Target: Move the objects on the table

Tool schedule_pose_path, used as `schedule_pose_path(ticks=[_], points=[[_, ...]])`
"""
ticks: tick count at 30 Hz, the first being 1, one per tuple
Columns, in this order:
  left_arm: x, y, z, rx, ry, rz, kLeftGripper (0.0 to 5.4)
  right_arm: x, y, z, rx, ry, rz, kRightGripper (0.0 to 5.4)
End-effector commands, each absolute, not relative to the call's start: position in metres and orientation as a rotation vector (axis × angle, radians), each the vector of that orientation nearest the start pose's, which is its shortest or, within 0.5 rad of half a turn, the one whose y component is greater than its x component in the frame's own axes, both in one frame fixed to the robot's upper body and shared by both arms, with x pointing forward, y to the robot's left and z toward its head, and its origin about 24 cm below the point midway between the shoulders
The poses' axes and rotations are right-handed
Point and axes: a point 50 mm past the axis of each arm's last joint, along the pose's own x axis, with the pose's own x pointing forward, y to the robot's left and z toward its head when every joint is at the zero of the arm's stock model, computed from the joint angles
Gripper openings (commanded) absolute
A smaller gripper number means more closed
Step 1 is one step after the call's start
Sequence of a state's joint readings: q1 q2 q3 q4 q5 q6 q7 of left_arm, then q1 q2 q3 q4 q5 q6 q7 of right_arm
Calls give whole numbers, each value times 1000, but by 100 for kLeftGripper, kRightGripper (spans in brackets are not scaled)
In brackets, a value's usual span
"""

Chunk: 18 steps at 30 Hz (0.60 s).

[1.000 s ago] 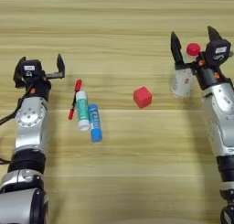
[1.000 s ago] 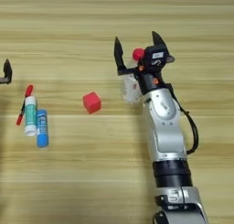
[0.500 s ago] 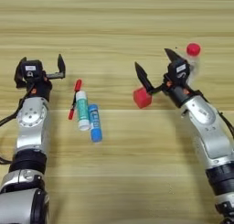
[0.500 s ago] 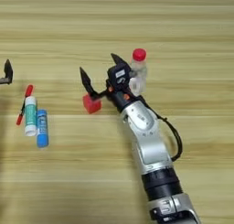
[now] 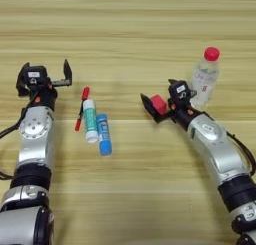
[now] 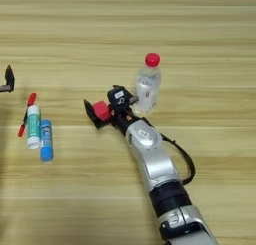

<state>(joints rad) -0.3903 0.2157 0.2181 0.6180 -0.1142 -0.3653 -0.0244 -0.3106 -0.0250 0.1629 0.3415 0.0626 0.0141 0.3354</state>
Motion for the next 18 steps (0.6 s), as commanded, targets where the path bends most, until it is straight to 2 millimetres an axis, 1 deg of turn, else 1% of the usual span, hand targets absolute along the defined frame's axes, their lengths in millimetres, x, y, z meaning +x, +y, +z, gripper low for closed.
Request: schedule_pose_path(ticks=[1,6,12,15,18], points=[[318,229,59,52,-166,169,540,301,-75,36,16,138,591,539],[319,229,59,52,-166,170,540,301,-75,33,12,169,592,539],[319,229,59,51,-165,169,540,300,-74,24,-27,219,589,539],[319,229,59,52,-164,169,540,300,-74,22,-35,228,590,513],[319,229,58,51,-164,169,540,300,-74,20,-53,241,590,469]])
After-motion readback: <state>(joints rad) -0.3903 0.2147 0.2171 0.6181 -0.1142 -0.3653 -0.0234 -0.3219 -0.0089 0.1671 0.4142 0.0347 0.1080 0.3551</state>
